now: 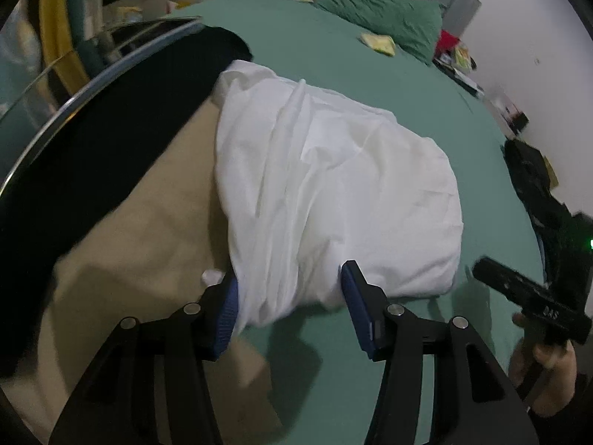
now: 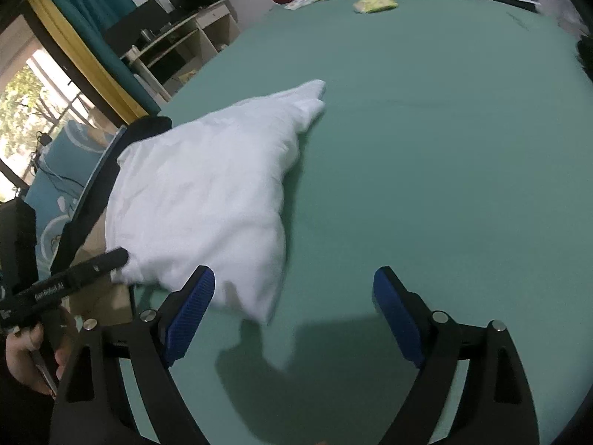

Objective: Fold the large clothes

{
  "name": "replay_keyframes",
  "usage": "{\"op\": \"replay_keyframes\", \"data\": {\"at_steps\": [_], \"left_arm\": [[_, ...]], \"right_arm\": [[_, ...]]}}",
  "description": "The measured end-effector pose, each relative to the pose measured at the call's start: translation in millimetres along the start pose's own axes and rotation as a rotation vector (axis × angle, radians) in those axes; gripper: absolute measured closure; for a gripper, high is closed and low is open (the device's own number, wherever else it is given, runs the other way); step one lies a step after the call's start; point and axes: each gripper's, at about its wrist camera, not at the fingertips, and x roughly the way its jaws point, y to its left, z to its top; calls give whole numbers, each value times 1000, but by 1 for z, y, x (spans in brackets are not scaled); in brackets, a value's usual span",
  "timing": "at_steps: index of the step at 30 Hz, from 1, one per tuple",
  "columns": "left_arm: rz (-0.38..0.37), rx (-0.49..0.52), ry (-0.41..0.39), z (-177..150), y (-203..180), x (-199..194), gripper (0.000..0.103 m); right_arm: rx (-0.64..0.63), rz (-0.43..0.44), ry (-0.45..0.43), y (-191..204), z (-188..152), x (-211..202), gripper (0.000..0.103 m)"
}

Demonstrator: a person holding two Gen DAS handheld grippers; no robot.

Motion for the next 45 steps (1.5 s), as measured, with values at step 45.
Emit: {"op": "replay_keyframes", "data": {"at_steps": [45], "left_arm": [[20,394,-575,-112,-279,-241,42]], "right_arm": [[-81,-272,-425,-35,-88,-331,3]]}}
